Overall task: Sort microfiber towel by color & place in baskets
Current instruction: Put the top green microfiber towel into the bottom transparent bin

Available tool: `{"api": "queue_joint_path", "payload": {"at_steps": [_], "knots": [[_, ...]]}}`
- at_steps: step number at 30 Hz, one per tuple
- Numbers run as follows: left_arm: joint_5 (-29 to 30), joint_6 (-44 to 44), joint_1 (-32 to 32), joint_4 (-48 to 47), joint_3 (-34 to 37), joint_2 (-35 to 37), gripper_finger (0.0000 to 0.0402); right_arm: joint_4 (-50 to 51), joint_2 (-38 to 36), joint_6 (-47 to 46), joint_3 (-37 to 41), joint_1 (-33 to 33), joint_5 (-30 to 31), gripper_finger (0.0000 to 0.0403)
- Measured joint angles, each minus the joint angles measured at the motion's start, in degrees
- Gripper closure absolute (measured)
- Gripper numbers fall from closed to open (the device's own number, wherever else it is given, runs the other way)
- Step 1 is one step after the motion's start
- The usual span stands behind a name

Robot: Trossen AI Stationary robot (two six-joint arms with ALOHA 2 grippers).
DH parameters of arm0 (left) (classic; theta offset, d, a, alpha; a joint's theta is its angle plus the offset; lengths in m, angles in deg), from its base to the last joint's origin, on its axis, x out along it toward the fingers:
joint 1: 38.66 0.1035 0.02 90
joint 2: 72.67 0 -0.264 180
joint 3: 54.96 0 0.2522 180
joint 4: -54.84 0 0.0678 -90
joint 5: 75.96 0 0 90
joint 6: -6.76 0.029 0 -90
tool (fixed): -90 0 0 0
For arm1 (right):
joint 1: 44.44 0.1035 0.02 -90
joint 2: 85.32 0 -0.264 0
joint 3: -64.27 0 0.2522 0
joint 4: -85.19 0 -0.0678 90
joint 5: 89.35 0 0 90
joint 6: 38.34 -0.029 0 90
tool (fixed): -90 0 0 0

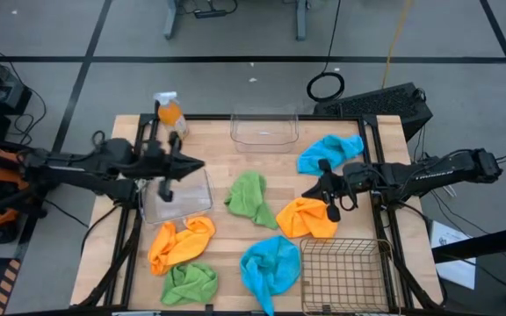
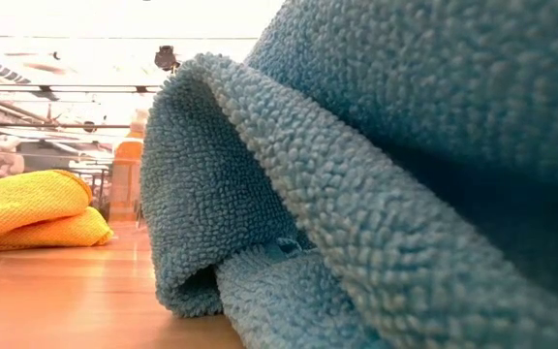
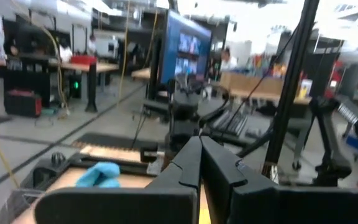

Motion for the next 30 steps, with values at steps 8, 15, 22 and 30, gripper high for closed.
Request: {"api": "queue_joint_path", "payload": {"at_steps": [8,15,22,30], "knots": [[0.0,1.9,-1.3,-6.2,-6.8,-14.3,0.0391,0.0,0.1,0.0,0.0,0.7,0.0,0.0403],[0.0,7.1,-1.2,-4.4,-7.9,-21.4,0.0391,-1.3,0.4,0.0,0.0,0.7,0.2,0.0403],[9.3,4.0,-1.2,-2.7,-7.9,-27.7,0.0391,-1.3,1.7,0.0,0.0,0.7,0.6,0.0403],[7.5,-5.0,-0.4,-4.2,-7.9,-35.7,0.0366,-1.5,6.5,0.2,0.0,0.7,0.6,0.0403]]}}
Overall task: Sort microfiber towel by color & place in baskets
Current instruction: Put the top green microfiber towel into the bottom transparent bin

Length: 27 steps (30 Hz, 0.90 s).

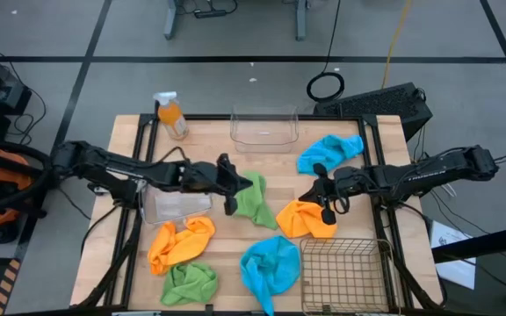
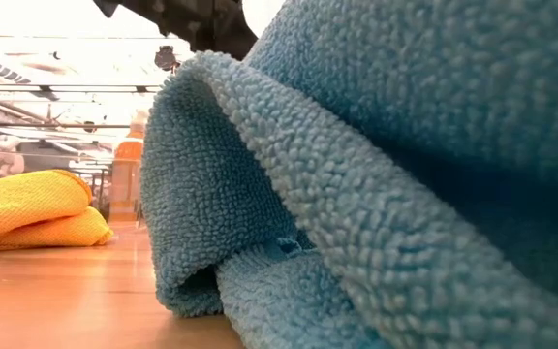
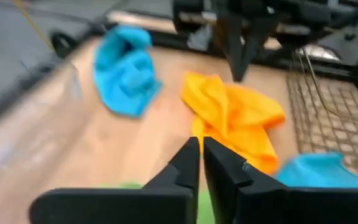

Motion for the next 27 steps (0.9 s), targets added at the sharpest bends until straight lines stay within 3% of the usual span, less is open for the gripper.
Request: {"api": "queue_joint_path", "payload": {"at_steps": [14,20,27], "knots": [[-1.4,-3.1,0.0,0.1,0.0,-9.7,0.0157,-5.2,7.1,3.1,0.0,-0.1,0.0,0.0403],[-0.3,-6.0,0.0,0.3,0.0,-13.2,0.0121,-7.4,8.2,3.4,0.0,-0.1,-0.1,0.0403],[2.8,-5.9,0.0,1.6,0.0,-16.9,0.0115,-7.3,8.3,3.4,0.0,-0.1,-0.1,0.0403]]}}
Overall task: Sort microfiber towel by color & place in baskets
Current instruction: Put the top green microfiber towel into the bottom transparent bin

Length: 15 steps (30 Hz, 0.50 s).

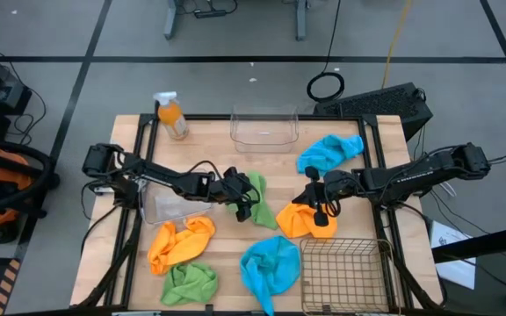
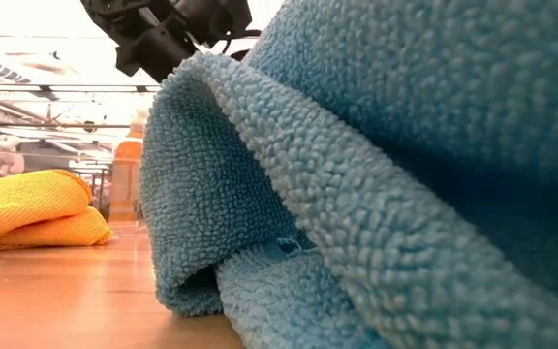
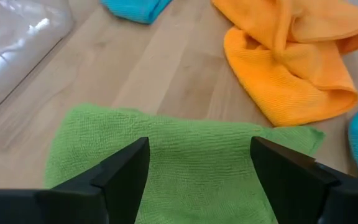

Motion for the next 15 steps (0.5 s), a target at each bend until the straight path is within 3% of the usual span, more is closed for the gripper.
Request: {"api": "queue_joint_path", "payload": {"at_steps": [15], "knots": [[0.2,0.4,-0.4,9.5,-0.1,-10.9,0.0115,0.1,0.0,-0.1,0.0,0.0,0.0,0.0403]]}}
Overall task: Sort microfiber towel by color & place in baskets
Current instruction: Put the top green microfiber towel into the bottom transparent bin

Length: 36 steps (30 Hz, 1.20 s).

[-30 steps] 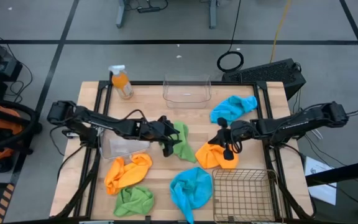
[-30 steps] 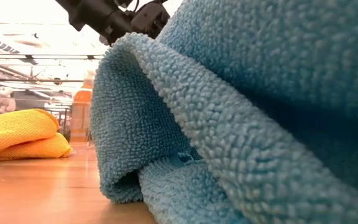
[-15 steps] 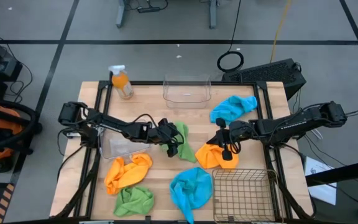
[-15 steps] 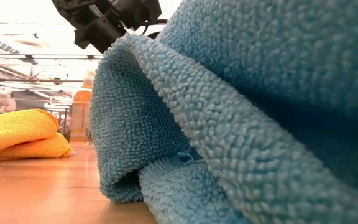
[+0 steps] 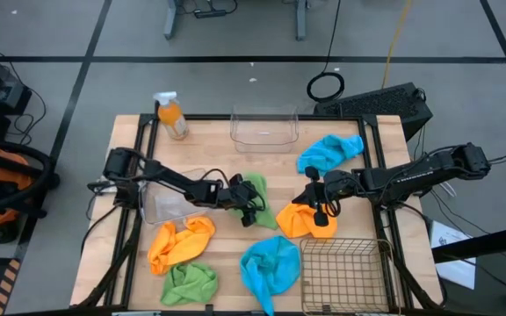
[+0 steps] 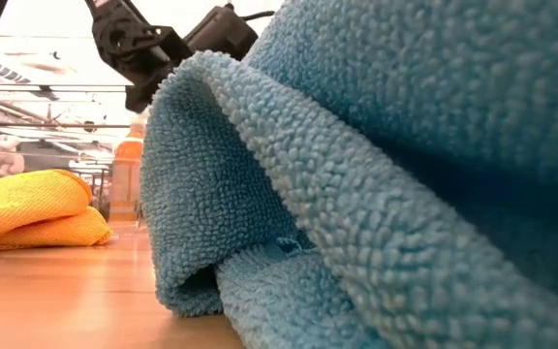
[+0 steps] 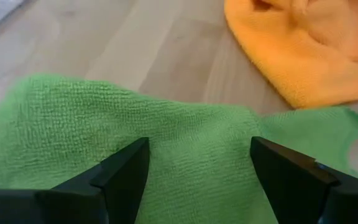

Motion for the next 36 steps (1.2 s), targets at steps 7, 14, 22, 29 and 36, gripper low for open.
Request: {"api": "queue_joint_path", "payload": {"at_steps": [7,14,22,29,36], "knots": [[-0.7,1.6,0.0,-0.2,-2.3,-4.1,0.0118,0.0,0.0,0.0,0.0,0.0,0.0,0.0403],[-3.0,3.1,0.4,-4.2,-5.4,-5.8,0.018,-0.1,0.0,0.0,0.0,0.0,0.0,0.0403],[-4.1,3.4,1.3,-5.6,-5.4,-5.8,0.0315,-0.1,0.0,0.0,0.0,0.0,0.0,0.0403],[-4.0,4.4,1.3,-5.5,-5.1,-3.8,0.0382,-0.2,0.0,0.0,0.0,0.0,0.0,0.0403],[1.2,10.1,-0.1,-4.2,-5.1,1.2,0.0376,-6.4,1.1,-2.0,0.0,0.0,1.9,0.0392]]}}
